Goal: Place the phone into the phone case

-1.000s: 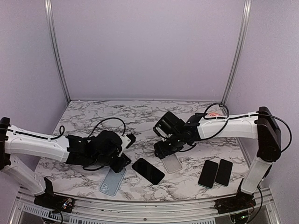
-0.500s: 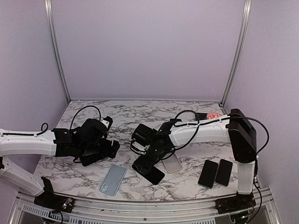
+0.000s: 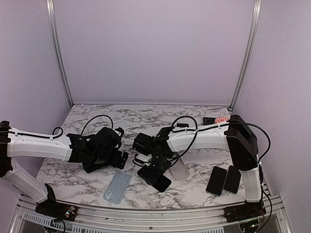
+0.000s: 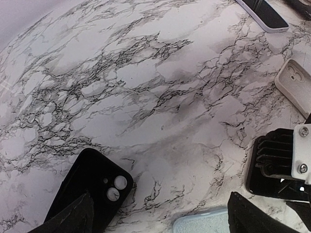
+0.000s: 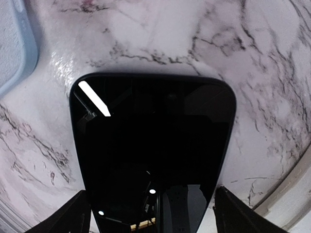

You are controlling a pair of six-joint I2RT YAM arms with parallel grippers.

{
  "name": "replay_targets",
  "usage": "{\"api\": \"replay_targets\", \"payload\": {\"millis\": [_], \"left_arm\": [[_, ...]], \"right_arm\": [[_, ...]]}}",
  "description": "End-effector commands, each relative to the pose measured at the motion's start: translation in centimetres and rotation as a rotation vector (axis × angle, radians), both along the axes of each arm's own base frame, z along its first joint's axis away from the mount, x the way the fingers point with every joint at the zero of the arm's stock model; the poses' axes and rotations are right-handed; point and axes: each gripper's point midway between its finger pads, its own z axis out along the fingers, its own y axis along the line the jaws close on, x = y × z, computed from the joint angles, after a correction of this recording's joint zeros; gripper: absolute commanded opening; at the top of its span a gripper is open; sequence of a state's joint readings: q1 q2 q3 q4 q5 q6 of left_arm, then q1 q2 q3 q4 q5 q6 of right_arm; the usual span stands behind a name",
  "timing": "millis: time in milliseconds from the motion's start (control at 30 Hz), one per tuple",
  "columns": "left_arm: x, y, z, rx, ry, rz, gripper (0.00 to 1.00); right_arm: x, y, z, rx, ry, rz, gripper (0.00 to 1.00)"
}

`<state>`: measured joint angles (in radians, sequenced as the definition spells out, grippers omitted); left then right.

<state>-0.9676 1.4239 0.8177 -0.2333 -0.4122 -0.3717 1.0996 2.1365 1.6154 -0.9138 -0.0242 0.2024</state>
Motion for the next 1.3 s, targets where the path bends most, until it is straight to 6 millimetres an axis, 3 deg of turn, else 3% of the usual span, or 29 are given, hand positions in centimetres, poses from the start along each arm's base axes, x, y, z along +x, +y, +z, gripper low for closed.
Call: {"api": "replay_targets", "payload": {"millis": [0, 133, 267, 400, 567, 800, 900, 1000, 1100, 1267], "left_arm": [[0.7, -0.3, 0.7, 0.022, -0.016, -0.009, 0.97], [1.1, 0.7, 0.0, 0.057, 0.000, 0.019, 0.98], [1.3, 1.9, -0.8, 0.093, 0.017, 0.047, 0.98], [1.7, 3.2, -0.6, 0.083, 0.036, 0.064, 0.98], [2.8, 5.9, 0.9, 0.067, 0.016, 0.122, 0.99], [2.4, 6.5, 1.1, 0.039, 0.019, 0.146, 0.99], [2.5, 6.4, 1.0, 0.039, 0.020, 0.149, 0.99], [3.0, 5.8, 1.5, 0.028, 0.016, 0.146, 0.99], [3.5, 5.1, 1.6, 0.016, 0.018, 0.138, 0.98], [3.9, 4.2, 1.2, 0.000, 0.029, 0.121, 0.98]], "right_arm": [[-0.7, -0.2, -1.1, -0.063, 0.046, 0.014, 0.75], [-0.4, -0.2, -1.6, -0.094, 0.028, -0.002, 0.70], [-0.6, -0.1, -0.6, -0.083, 0.022, -0.005, 0.61], [0.3, 0.3, 1.4, -0.046, -0.041, -0.032, 0.53], [0.8, 2.0, 4.7, 0.106, -0.090, -0.039, 0.47], [2.3, 2.9, 8.6, 0.267, -0.201, -0.082, 0.42], [4.2, 1.5, 10.2, 0.292, -0.290, -0.166, 0.40], [6.9, -2.2, 11.5, 0.305, -0.390, -0.337, 0.38], [8.2, -5.9, 11.1, 0.348, -0.446, -0.482, 0.33], [8.4, -8.2, 9.5, 0.357, -0.457, -0.575, 0.31]]}}
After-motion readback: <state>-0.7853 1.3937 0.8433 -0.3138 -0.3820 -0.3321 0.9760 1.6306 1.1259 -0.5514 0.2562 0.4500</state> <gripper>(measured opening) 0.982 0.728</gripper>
